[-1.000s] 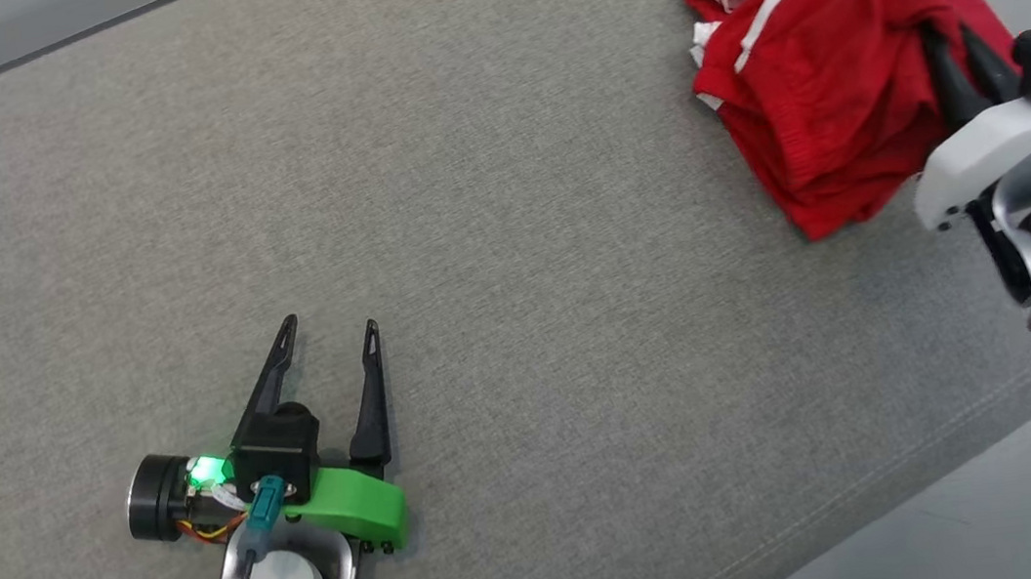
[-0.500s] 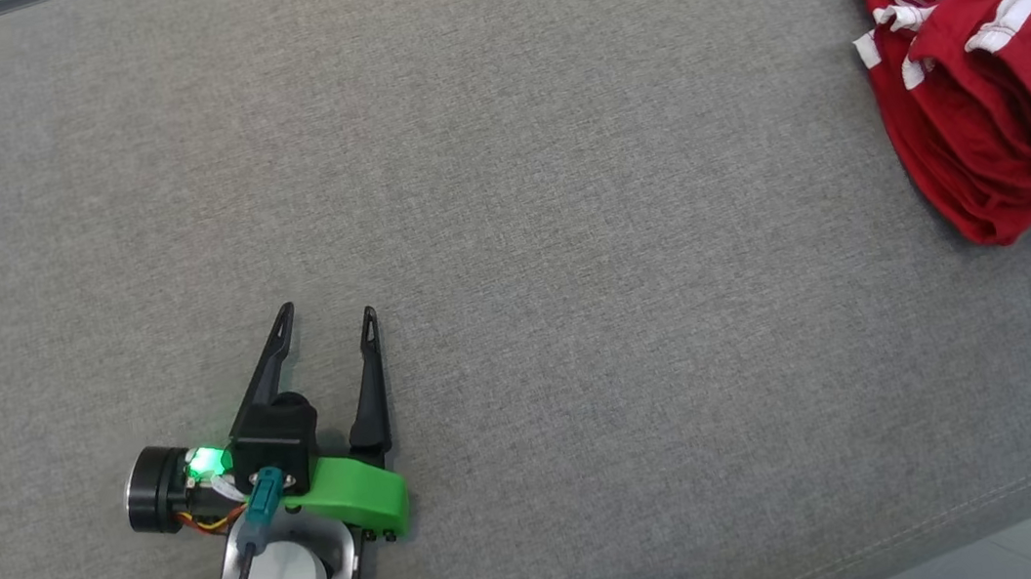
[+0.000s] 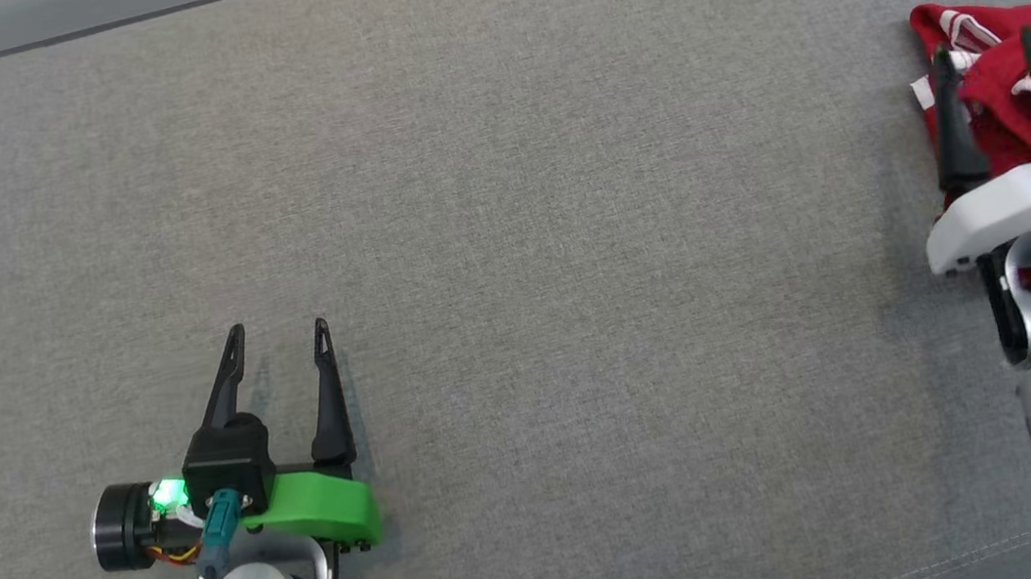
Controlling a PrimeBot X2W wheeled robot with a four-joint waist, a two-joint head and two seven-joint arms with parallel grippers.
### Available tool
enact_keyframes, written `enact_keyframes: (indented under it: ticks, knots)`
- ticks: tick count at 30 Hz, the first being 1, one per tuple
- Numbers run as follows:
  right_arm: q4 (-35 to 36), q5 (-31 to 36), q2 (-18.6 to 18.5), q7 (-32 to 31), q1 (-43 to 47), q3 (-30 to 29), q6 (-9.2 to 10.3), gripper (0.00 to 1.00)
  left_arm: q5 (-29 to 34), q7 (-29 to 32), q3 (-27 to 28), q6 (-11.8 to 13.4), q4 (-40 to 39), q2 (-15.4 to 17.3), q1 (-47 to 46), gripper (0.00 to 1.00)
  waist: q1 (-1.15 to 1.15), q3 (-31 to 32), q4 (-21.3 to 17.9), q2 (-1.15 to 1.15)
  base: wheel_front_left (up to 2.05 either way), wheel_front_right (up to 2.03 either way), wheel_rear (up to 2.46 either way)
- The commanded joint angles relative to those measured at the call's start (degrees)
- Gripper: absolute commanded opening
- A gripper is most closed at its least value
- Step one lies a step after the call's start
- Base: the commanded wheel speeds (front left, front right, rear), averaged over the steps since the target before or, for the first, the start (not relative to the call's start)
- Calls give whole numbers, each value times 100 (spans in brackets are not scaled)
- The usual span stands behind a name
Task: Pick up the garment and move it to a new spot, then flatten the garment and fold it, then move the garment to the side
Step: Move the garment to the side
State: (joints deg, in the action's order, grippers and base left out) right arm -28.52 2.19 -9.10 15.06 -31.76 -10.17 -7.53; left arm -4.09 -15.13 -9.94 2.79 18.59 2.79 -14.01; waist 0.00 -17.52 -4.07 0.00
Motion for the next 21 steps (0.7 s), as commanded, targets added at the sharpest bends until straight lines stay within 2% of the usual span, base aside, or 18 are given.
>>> enact_keyframes:
  ticks: [1, 9, 21]
  knots:
    - [87, -110, 61, 13, 181, 85, 9, 100, -63, 4, 40, 40, -28, 26, 114, 100, 0, 200, 213, 0, 0, 0, 0]
    - [256, -472, 373, 13, 899, 374, 9, 100, -256, 4, 173, 117, 0, 24, 341, 100, 0, 531, 565, 0, 0, 0, 0]
    - [326, -412, 568, 13, 1576, 716, 9, 100, -459, 4, 209, 213, 23, 22, 551, 100, 0, 886, 808, 0, 0, 0, 0]
